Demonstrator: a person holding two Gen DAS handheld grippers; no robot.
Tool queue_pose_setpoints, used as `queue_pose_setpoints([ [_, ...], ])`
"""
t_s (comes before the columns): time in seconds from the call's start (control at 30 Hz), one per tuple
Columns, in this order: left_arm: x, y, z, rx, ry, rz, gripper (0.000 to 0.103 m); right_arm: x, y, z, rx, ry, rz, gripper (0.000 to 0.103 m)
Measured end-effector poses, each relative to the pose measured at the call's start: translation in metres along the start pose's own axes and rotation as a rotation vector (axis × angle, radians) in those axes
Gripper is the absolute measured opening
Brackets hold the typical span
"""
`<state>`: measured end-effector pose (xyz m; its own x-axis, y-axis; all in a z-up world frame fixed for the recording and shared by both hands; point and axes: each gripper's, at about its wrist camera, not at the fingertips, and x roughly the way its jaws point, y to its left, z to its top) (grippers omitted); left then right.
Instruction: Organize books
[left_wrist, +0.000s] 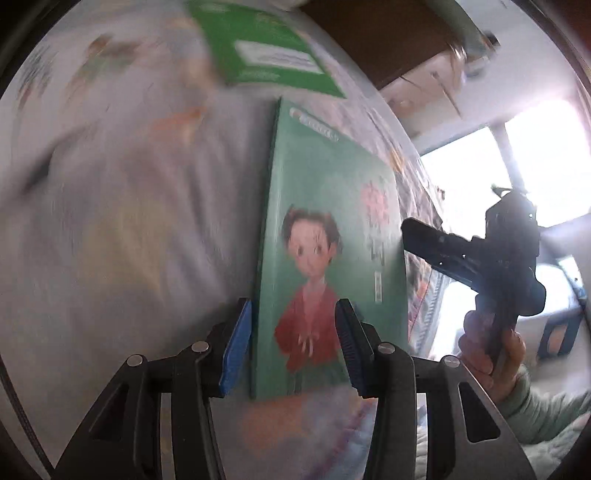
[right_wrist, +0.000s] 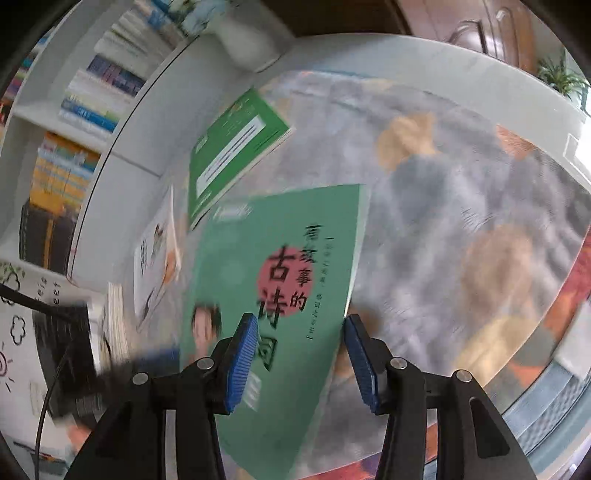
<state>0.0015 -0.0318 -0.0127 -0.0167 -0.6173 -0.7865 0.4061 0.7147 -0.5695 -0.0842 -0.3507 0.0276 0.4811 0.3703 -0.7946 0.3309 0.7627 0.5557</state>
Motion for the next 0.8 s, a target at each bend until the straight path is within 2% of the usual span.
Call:
queue_pose_setpoints([
  [0.07, -0.007, 0.001, -0.016, -0.044, -0.048, 0.012, 0.039, -0.005, -0.006, -0.005, 0.01, 0.034, 0.027, 0.047],
  [0.13, -0.011, -0.001, -0.025, -0.046, -0.059, 0.048, 0.035, -0.01, -0.008, -0.019, -0.014, 0.067, 0.03, 0.047],
  [0.23, -0.01, -0.015, -0.032, 0.059, -0.042, 0.133, 0.035, -0.018, -0.003, -0.052, -0.058, 0.099, 0.04, 0.047],
  [0.27, -0.007, -0.021, -0.033, 0.101, -0.041, 0.165, 0.035, -0.021, 0.001, -0.064, -0.084, 0.09, 0.025, 0.039],
  [0.3, -0.006, -0.024, -0.034, 0.131, -0.044, 0.189, 0.036, -0.024, 0.006, -0.073, -0.114, 0.071, -0.02, 0.025],
  [0.33, -0.007, -0.024, -0.034, 0.139, -0.048, 0.201, 0.036, -0.022, 0.007, -0.078, -0.126, 0.064, -0.046, 0.018],
  [0.4, -0.007, -0.022, -0.034, 0.127, -0.064, 0.2, 0.036, -0.019, 0.009, -0.082, -0.134, 0.05, -0.065, 0.017],
  [0.47, -0.011, -0.015, -0.033, 0.072, -0.076, 0.155, 0.036, -0.017, 0.005, -0.079, -0.111, 0.056, -0.045, 0.016],
  [0.5, -0.014, -0.01, -0.031, 0.029, -0.086, 0.101, 0.036, -0.017, 0.001, -0.077, -0.095, 0.059, -0.029, 0.016],
  [0.57, -0.023, -0.005, -0.028, -0.031, -0.11, -0.045, 0.036, -0.021, -0.006, -0.077, -0.076, 0.055, -0.017, 0.017],
  [0.6, -0.03, -0.001, -0.027, -0.088, -0.125, -0.183, 0.036, -0.023, -0.01, -0.075, -0.069, 0.05, -0.011, 0.017],
  [0.63, -0.034, 0.002, -0.025, -0.125, -0.14, -0.28, 0.036, -0.023, -0.015, -0.072, -0.044, 0.053, 0.014, 0.018],
  [0.67, -0.036, 0.002, -0.024, -0.144, -0.151, -0.326, 0.036, -0.022, -0.02, -0.071, -0.01, 0.059, 0.046, 0.019],
  [0.7, -0.036, 0.002, -0.022, -0.159, -0.159, -0.363, 0.036, -0.022, -0.03, -0.069, 0.04, 0.066, 0.092, 0.019],
  [0.73, -0.034, 0.001, -0.021, -0.158, -0.155, -0.362, 0.036, -0.022, -0.037, -0.07, 0.078, 0.07, 0.127, 0.019],
  [0.8, -0.016, -0.003, -0.019, -0.134, -0.125, -0.273, 0.033, -0.02, -0.053, -0.072, 0.156, 0.08, 0.203, 0.019],
])
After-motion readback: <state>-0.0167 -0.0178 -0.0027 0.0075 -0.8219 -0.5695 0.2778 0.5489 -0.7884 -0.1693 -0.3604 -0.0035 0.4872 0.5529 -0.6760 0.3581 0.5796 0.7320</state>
